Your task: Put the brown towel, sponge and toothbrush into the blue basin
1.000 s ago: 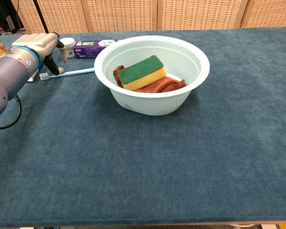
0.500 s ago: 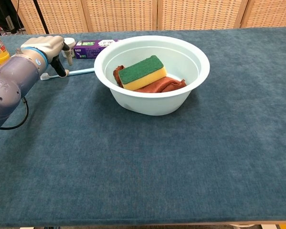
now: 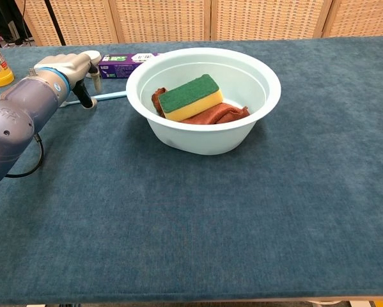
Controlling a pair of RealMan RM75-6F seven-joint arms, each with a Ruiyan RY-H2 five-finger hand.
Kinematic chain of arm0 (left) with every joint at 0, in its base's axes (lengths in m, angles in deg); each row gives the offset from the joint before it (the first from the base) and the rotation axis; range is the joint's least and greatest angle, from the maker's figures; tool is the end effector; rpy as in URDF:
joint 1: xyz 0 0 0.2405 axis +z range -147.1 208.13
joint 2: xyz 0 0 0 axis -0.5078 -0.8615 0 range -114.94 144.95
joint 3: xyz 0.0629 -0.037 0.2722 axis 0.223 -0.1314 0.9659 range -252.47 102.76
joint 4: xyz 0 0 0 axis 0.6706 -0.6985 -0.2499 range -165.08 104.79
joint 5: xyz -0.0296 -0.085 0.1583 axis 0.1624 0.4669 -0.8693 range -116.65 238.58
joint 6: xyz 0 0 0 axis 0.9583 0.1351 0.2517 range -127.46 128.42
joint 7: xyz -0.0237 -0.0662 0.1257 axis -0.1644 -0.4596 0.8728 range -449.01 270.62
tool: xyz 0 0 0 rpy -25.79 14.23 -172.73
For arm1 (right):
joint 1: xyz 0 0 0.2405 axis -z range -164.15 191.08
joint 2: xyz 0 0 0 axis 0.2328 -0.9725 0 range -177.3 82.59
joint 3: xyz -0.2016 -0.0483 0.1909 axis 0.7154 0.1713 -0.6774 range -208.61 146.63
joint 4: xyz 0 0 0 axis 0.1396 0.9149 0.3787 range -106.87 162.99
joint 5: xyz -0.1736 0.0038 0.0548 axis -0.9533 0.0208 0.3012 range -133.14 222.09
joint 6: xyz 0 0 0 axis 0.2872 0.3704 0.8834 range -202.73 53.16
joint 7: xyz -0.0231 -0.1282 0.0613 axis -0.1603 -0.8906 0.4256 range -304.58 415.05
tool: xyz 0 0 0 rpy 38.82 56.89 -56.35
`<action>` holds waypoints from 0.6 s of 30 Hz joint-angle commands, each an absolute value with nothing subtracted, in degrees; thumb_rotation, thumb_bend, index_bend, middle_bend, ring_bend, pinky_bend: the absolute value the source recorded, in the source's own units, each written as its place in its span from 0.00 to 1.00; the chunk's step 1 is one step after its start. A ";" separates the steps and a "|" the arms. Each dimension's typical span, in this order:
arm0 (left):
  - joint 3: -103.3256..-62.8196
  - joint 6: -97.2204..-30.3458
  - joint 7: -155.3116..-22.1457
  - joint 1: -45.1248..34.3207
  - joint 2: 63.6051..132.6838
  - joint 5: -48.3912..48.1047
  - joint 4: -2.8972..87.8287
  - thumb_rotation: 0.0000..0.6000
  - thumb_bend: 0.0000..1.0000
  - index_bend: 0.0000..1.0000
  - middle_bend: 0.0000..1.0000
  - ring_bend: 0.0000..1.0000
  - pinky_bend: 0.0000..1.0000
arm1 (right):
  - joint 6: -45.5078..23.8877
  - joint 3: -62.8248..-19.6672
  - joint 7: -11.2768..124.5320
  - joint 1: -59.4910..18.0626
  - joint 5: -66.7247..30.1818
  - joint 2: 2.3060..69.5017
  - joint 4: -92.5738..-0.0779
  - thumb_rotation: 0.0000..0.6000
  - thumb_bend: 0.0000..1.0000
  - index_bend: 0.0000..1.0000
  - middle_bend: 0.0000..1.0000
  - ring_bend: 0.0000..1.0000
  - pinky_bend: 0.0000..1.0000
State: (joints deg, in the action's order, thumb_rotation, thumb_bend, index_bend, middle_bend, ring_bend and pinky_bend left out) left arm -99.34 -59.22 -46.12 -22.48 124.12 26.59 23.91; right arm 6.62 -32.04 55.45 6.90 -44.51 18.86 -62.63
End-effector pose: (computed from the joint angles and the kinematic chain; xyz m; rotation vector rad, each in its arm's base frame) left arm -0.1727 0.4360 -0.0260 -1.4000 -0.9555 -0.6195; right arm -0.3201 -0.1839 0.1702 1.4978 -0.9418 0.9012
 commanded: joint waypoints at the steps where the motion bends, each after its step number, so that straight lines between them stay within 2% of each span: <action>1: -99.33 -59.36 -46.02 -22.60 124.38 26.55 23.52 1.00 0.39 0.50 0.00 0.00 0.00 | 6.73 -32.05 55.56 6.92 -44.60 18.84 -62.64 1.00 0.10 0.01 0.00 0.00 0.00; 18: -98.59 -59.17 -45.55 -22.57 125.75 25.55 20.30 1.00 0.40 0.50 0.00 0.00 0.00 | 7.92 -32.08 56.13 7.20 -45.30 18.73 -62.60 1.00 0.10 0.01 0.00 0.00 0.00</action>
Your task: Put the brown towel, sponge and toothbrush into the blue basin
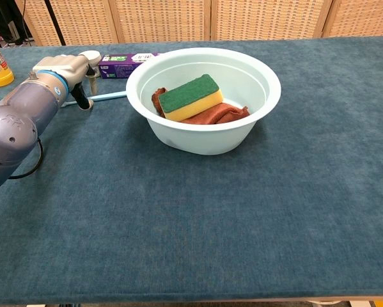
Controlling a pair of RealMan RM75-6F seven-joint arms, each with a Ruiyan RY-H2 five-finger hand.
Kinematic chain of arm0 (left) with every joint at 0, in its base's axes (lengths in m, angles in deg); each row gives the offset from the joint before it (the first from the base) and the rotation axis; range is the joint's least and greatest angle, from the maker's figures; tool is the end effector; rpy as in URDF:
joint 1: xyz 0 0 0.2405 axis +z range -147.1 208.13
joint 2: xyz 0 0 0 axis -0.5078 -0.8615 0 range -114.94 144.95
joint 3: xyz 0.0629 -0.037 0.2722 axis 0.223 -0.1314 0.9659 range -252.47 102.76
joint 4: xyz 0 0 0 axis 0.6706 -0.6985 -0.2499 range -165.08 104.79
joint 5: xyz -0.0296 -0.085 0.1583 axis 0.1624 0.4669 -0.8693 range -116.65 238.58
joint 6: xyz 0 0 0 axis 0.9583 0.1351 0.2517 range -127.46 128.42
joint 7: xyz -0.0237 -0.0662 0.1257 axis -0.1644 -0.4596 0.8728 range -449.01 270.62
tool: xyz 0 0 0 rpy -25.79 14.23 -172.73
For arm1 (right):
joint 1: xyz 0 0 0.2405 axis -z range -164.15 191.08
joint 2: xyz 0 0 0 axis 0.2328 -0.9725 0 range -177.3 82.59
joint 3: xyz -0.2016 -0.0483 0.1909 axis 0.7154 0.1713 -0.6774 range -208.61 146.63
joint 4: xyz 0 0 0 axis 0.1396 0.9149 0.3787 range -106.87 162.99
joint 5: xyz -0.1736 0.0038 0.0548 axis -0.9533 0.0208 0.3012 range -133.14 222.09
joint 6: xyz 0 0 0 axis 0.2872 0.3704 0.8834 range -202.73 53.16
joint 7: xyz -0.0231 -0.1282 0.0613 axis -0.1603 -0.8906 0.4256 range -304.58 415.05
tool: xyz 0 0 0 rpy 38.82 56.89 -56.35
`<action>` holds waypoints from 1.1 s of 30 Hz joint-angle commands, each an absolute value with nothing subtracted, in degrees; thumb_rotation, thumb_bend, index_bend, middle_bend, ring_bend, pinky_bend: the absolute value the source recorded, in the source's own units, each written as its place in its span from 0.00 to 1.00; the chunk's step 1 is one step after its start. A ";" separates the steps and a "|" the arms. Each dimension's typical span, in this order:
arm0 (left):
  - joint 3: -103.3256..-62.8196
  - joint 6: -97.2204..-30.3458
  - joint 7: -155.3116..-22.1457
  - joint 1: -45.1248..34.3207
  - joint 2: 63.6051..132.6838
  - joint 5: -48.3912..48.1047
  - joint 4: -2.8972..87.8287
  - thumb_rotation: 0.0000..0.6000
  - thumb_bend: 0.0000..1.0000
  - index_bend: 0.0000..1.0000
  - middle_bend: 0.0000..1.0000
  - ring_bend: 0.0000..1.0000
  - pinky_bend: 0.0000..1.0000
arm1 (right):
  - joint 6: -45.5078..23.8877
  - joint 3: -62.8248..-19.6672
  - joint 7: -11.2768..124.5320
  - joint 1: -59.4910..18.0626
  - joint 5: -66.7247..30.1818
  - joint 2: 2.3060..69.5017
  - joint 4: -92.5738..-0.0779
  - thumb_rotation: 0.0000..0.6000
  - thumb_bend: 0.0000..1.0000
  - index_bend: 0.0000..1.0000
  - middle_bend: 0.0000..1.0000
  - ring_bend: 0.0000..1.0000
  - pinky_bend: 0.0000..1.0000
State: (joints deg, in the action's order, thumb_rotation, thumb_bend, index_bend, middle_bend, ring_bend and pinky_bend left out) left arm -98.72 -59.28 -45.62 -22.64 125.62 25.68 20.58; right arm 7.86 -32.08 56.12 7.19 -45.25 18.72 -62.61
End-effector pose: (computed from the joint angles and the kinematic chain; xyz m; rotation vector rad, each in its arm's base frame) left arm -0.1776 0.4364 -0.0296 -1.3983 -0.9146 -0.5877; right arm -0.3182 -0.1825 0.1733 1.4901 -0.9307 0.9251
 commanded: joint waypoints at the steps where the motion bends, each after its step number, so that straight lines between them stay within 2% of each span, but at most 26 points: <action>1: -98.52 -59.12 -45.50 -22.52 125.80 25.52 20.17 1.00 0.40 0.50 0.00 0.00 0.00 | 7.98 -32.08 56.15 7.21 -45.34 18.73 -62.60 1.00 0.10 0.01 0.00 0.00 0.00; 7: -97.82 -58.90 -45.19 -22.26 126.33 24.93 18.90 1.00 0.41 0.51 0.00 0.00 0.00 | 8.49 -32.12 56.40 7.33 -45.63 18.78 -62.55 1.00 0.10 0.01 0.00 0.00 0.00; 12: -97.49 -58.93 -45.45 -22.22 126.98 23.91 17.91 1.00 0.44 0.59 0.00 0.00 0.01 | 8.78 -32.15 56.65 7.38 -45.82 18.82 -62.43 1.00 0.10 0.01 0.00 0.00 0.00; 20: -97.29 -59.63 -46.83 -22.14 127.57 21.81 17.01 1.00 0.56 0.65 0.00 0.00 0.02 | 9.06 -32.13 57.03 7.42 -46.12 18.83 -62.32 1.00 0.10 0.01 0.00 0.00 0.00; 33: -98.12 -62.30 -48.97 -21.64 125.89 18.09 20.75 1.00 0.56 0.66 0.00 0.00 0.02 | 9.01 -32.08 56.99 7.37 -46.22 18.91 -62.29 1.00 0.10 0.01 0.00 0.00 0.00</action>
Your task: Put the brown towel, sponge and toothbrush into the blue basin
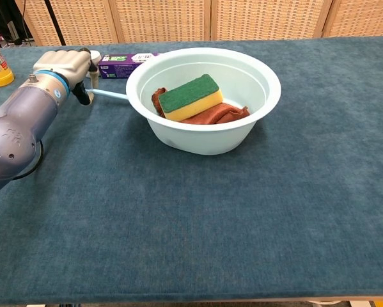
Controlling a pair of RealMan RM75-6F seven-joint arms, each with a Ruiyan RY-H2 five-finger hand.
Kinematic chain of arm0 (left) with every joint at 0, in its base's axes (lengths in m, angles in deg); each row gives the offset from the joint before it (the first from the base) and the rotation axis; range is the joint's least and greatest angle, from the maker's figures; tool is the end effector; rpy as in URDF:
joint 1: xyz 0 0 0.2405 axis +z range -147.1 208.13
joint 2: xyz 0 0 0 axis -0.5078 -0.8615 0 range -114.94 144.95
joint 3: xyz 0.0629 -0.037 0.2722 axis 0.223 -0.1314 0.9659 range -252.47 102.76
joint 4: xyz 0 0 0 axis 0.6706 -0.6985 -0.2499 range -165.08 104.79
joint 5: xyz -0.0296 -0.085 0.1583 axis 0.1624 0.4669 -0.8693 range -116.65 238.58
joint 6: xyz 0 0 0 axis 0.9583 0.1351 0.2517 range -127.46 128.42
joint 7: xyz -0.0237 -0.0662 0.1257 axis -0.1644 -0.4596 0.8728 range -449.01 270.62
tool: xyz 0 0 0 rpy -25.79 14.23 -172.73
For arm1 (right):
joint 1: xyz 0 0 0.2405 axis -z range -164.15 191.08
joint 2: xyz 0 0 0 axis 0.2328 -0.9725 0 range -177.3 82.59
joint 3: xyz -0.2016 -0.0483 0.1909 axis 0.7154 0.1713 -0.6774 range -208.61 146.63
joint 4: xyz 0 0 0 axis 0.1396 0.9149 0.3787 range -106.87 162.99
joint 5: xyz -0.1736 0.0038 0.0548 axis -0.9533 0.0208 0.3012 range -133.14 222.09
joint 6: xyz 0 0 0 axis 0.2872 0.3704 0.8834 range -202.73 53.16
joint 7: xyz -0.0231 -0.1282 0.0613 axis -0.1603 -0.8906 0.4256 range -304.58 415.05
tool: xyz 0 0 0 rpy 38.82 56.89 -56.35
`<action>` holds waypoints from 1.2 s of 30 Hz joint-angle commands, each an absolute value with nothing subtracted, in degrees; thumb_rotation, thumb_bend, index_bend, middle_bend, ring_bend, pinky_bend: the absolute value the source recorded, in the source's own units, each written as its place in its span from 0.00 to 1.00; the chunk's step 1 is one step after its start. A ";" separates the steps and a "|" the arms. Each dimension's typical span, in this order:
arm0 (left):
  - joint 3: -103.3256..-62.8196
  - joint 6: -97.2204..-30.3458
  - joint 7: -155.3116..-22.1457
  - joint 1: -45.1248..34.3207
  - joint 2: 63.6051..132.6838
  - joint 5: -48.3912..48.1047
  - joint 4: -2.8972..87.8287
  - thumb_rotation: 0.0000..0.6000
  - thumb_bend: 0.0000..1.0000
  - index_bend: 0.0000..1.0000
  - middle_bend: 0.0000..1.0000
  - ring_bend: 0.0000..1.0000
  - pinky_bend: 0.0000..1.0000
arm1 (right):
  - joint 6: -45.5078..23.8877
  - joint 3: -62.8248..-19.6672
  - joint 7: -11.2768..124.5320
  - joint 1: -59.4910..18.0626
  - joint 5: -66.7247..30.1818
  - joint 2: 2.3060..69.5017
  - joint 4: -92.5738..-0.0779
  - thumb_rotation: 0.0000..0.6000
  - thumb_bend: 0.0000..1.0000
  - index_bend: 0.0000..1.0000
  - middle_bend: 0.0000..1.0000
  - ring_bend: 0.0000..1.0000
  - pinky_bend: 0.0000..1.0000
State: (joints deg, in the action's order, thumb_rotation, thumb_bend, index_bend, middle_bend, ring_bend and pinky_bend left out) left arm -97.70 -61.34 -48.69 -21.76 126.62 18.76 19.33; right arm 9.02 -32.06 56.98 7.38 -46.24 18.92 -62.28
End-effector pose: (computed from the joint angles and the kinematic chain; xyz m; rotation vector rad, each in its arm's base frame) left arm -0.1722 0.4331 -0.0293 -1.4123 -0.8242 -0.6457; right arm -0.3163 -0.1814 0.1742 1.4875 -0.9216 0.9536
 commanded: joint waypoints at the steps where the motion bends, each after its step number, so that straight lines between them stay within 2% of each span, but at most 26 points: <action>1: -98.28 -62.70 -49.10 -21.61 125.65 17.86 21.30 1.00 0.56 0.66 0.00 0.00 0.03 | 8.97 -32.07 56.98 7.36 -46.20 18.91 -62.29 1.00 0.10 0.01 0.00 0.00 0.00; 24: -103.35 -72.85 -45.59 -19.90 111.83 15.10 45.15 1.00 0.56 0.67 0.00 0.00 0.03 | 9.64 -31.75 56.72 7.56 -47.12 18.94 -62.68 1.00 0.10 0.01 0.00 0.00 0.00; 29: -103.30 -73.69 -45.98 -19.99 111.02 14.63 48.30 1.00 0.56 0.67 0.00 0.00 0.03 | 9.85 -31.54 56.47 7.62 -47.61 18.96 -62.96 1.00 0.10 0.01 0.00 0.00 0.00; 36: -101.71 -74.47 -47.53 -21.08 113.89 13.19 50.15 1.00 0.56 0.67 0.00 0.00 0.03 | 10.03 -31.66 56.99 7.71 -47.43 18.73 -62.98 1.00 0.10 0.01 0.00 0.00 0.00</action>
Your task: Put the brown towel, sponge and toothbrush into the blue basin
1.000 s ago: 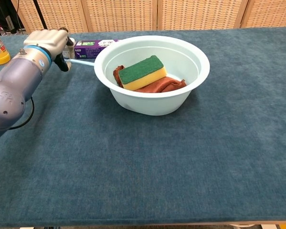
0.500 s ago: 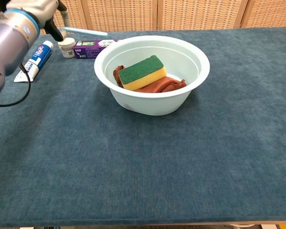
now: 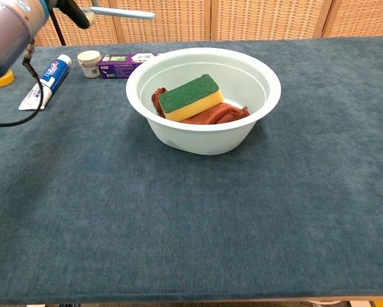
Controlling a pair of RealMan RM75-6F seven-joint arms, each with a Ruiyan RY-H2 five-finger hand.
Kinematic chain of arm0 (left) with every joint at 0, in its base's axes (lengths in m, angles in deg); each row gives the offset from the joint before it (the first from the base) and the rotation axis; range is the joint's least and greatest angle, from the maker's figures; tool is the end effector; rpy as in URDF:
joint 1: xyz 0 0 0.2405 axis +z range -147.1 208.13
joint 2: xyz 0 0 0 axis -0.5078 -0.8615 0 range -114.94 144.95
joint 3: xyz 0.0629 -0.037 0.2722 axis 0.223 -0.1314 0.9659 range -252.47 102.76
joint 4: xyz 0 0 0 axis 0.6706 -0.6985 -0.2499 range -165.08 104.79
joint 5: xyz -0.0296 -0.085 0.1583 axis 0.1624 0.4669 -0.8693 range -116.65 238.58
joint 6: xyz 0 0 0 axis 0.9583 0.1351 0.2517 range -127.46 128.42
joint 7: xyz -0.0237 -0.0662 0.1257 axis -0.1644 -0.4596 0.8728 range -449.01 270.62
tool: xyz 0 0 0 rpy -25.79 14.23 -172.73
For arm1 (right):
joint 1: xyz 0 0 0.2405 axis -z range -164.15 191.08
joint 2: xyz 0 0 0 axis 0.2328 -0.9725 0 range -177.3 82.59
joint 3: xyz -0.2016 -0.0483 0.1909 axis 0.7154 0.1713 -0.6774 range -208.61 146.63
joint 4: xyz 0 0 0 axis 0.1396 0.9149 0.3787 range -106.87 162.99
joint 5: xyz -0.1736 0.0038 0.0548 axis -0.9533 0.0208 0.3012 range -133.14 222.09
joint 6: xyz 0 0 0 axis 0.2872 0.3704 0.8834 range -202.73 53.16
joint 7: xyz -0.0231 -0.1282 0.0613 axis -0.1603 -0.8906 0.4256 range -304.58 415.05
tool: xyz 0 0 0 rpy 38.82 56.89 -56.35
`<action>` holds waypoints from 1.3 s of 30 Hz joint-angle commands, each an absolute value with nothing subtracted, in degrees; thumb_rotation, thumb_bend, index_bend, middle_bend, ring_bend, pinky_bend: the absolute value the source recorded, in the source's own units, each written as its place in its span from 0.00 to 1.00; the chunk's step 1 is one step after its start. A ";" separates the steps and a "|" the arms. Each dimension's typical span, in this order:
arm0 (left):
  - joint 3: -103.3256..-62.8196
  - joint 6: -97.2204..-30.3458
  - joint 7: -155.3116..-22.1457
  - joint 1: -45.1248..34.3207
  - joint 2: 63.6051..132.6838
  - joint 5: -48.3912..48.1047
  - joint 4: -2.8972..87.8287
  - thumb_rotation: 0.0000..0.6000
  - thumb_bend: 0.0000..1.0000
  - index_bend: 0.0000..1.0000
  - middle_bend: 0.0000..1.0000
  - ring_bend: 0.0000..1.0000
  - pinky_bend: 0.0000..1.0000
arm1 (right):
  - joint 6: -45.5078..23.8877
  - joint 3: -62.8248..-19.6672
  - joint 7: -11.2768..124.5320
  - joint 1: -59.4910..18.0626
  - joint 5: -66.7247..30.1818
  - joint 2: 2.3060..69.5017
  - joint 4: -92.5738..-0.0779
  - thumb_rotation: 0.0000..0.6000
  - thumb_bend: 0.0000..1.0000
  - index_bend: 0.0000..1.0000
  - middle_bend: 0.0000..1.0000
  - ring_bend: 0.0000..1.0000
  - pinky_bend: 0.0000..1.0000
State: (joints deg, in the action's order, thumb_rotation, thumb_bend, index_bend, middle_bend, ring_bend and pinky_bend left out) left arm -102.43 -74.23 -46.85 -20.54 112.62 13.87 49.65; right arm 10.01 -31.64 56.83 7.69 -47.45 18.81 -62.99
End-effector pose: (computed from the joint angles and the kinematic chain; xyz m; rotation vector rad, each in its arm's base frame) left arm -0.1048 0.4206 0.0568 -1.3392 -0.7678 -0.9861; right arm -0.3119 -0.1778 0.1740 1.4954 -0.9152 0.9734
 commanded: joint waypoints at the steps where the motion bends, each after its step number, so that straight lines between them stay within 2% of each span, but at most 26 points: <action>1: -101.49 -74.60 -47.59 -21.24 114.30 12.97 50.17 1.00 0.56 0.67 0.00 0.00 0.03 | 10.05 -31.67 57.08 7.71 -47.42 18.70 -62.97 1.00 0.10 0.01 0.00 0.00 0.00; 15: -100.36 -77.49 -46.35 -24.92 121.27 9.92 55.26 1.00 0.55 0.68 0.00 0.00 0.03 | 10.06 -31.73 58.66 7.65 -47.44 18.27 -62.70 1.00 0.10 0.01 0.00 0.00 0.00; 23: -99.10 -77.74 -44.59 -25.88 123.66 9.76 56.85 1.00 0.51 0.67 0.00 0.00 0.03 | 10.53 -31.72 59.20 7.80 -47.70 18.01 -62.83 1.00 0.10 0.01 0.00 0.00 0.00; 24: -98.94 -77.71 -44.47 -25.94 123.88 9.73 56.89 1.00 0.50 0.66 0.00 0.00 0.03 | 10.58 -31.76 59.31 7.81 -47.69 17.99 -62.82 1.00 0.10 0.01 0.00 0.00 0.00; 30: -98.39 -76.88 -44.36 -25.84 124.08 9.94 57.18 1.00 0.39 0.41 0.00 0.00 0.03 | 10.80 -31.87 59.69 7.86 -47.66 17.94 -62.72 1.00 0.10 0.01 0.00 0.00 0.00; 33: -98.31 -76.54 -44.47 -25.69 123.85 10.09 57.22 1.00 0.34 0.24 0.00 0.00 0.03 | 10.93 -31.89 59.72 7.89 -47.72 17.98 -62.68 1.00 0.10 0.01 0.00 0.00 0.00; 35: -98.14 -76.11 -44.38 -25.49 123.51 10.45 57.36 1.00 0.32 0.16 0.00 0.00 0.03 | 11.07 -31.91 59.77 7.92 -47.81 18.02 -62.69 1.00 0.10 0.01 0.00 0.00 0.00; 39: -97.89 -75.46 -44.18 -25.15 122.55 10.76 57.87 1.00 0.31 0.13 0.00 0.00 0.03 | 11.14 -31.82 59.58 7.94 -48.02 18.12 -62.66 1.00 0.10 0.01 0.00 0.00 0.00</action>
